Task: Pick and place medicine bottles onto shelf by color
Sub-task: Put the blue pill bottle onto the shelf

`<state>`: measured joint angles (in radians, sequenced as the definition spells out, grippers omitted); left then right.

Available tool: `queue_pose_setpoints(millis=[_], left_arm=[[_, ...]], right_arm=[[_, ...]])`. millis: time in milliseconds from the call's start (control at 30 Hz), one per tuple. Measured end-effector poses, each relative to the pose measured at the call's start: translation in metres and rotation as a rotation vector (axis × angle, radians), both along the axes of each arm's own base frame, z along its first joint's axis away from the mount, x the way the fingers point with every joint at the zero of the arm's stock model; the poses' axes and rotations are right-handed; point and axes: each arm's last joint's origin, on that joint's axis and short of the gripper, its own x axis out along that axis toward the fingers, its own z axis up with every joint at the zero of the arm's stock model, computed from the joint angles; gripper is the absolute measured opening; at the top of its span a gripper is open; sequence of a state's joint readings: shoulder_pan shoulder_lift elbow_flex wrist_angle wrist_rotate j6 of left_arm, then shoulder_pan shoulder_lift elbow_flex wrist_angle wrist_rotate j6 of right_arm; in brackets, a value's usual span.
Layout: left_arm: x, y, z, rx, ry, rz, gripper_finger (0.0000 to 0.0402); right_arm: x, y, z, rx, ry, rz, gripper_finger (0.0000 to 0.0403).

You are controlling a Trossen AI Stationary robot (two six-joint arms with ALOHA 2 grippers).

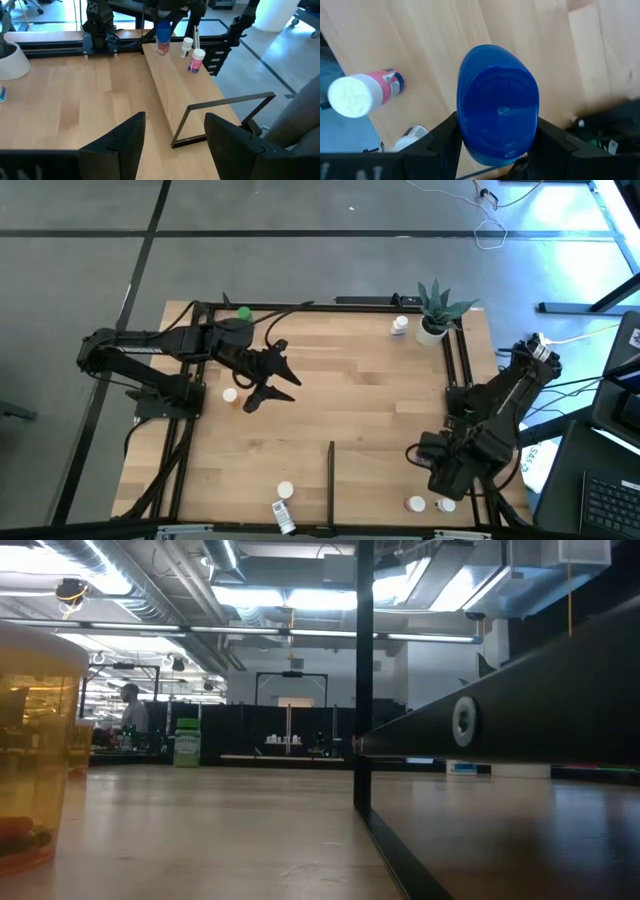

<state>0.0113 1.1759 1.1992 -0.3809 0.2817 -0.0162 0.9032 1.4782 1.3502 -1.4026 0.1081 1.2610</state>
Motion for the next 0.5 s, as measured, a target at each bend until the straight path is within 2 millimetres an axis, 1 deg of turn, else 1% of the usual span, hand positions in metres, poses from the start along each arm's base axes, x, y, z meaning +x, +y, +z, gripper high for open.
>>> queue_pose_setpoints(millis=[133,333,500], left_arm=[[0.000,0.000,0.000,0.000,0.000,0.000,0.0198],[0.000,0.000,0.000,-0.001,0.000,0.000,0.0198],[0.000,0.000,0.000,-0.002,-0.001,0.004,0.0198]], right_arm=[[-0.012,-0.002,0.005,-0.019,0.010,-0.011,0.0188],[-0.021,-0.008,0.012,-0.040,-0.007,0.006,0.0188],[-0.025,-0.002,0.012,-0.028,-0.045,0.028,0.0188]])
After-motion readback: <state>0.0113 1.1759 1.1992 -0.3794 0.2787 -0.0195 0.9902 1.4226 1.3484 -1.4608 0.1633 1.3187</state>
